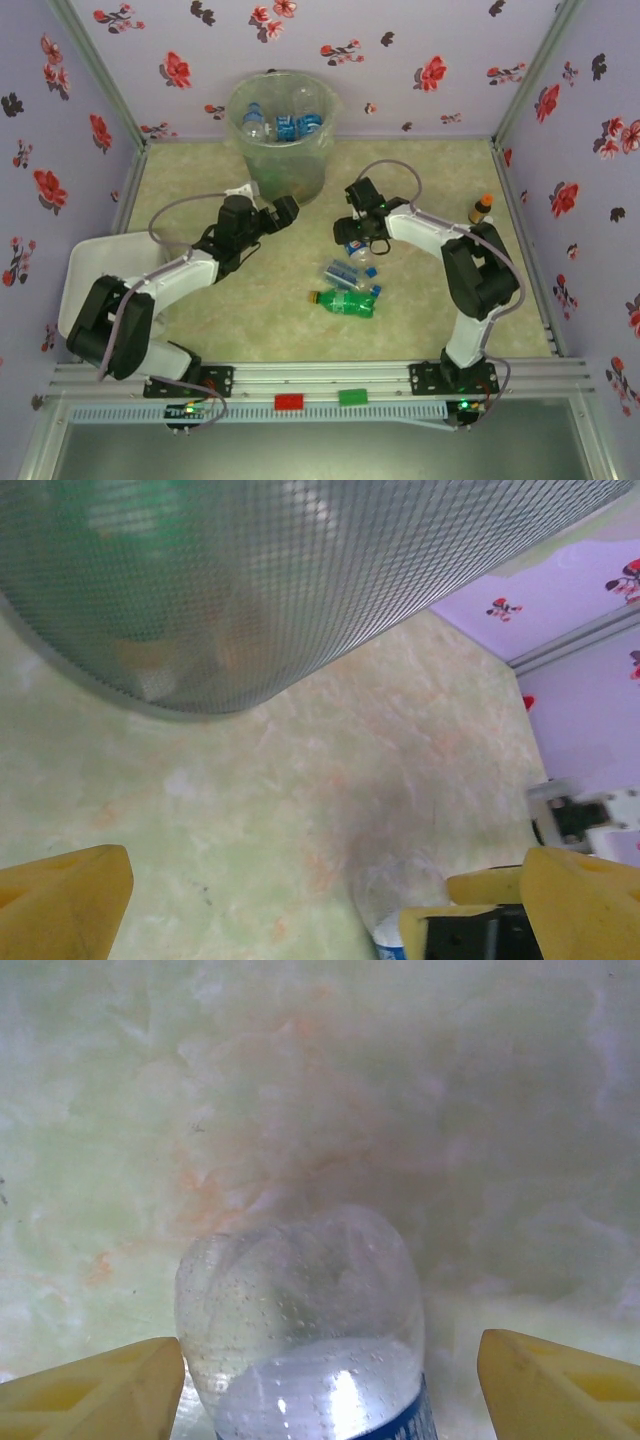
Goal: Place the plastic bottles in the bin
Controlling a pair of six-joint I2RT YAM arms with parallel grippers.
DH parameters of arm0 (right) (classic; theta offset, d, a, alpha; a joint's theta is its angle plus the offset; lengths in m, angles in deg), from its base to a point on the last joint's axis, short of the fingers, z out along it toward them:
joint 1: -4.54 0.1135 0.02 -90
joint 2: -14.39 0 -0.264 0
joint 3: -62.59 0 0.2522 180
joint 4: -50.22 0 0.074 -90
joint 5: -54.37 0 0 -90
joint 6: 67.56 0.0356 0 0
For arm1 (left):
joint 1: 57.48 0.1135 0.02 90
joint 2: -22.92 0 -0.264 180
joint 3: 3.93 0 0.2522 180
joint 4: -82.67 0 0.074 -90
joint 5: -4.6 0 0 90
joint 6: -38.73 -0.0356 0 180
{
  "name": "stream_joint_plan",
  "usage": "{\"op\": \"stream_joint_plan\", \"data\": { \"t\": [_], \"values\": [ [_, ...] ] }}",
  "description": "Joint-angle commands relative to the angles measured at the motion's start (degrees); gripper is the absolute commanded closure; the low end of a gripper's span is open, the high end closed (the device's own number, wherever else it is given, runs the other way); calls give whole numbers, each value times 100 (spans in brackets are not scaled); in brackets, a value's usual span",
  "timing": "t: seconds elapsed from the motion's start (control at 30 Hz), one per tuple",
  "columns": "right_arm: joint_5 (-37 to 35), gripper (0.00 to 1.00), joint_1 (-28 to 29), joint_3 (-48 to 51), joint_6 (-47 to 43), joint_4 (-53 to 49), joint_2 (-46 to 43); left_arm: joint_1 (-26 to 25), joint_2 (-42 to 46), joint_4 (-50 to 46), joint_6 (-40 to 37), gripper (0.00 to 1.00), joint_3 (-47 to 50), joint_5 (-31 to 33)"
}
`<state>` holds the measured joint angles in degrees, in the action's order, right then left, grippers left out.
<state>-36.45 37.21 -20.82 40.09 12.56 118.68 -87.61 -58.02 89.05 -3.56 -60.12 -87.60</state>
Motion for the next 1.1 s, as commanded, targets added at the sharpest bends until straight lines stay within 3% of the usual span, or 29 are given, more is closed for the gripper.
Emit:
{"op": "stream_joint_plan", "data": {
  "t": [0.0,0.3,0.6,0.9,1.07],
  "values": [
    [-305,22,103,-239,-157,-313,248,-19,-62,-26,-77,0,-160,-76],
    [-979,24,196,-409,-178,-686,570,-19,-99,-107,-84,0,-169,-78],
    [-1188,40,196,-293,-26,-374,351,-19,-99,-89,-95,0,-191,-123],
    [-1327,47,170,96,211,419,-923,-138,-203,718,-326,0,-35,-1012],
    [-617,49,91,275,617,1244,-1635,-415,-451,1281,-414,0,-45,-1628]
  ]
}}
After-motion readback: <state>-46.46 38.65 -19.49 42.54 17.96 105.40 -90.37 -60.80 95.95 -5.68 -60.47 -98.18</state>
